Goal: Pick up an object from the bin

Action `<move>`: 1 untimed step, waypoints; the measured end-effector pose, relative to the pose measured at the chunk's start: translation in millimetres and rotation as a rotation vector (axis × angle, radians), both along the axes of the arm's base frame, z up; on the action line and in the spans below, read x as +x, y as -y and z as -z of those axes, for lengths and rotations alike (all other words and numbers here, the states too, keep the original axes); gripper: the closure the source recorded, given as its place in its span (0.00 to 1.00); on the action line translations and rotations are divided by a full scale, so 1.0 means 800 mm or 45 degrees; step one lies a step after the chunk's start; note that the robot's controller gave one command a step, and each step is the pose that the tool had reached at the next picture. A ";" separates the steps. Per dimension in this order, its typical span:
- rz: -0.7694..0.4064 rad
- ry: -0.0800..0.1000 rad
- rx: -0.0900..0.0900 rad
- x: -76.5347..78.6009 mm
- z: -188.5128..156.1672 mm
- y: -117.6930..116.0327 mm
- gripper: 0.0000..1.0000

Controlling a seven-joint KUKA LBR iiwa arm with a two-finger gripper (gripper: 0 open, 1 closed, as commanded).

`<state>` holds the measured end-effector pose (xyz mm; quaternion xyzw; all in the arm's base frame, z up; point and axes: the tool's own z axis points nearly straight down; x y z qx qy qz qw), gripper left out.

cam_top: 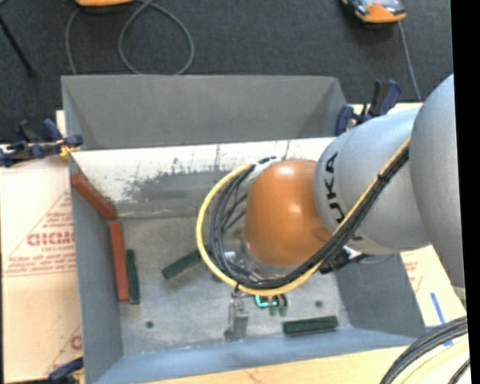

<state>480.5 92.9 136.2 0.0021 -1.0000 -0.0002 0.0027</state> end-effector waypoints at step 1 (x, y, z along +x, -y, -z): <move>0.126 0.014 0.001 0.100 0.074 0.009 0.00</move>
Offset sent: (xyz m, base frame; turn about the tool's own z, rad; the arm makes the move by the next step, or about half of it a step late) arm 0.0772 -0.0067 -0.0571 0.1012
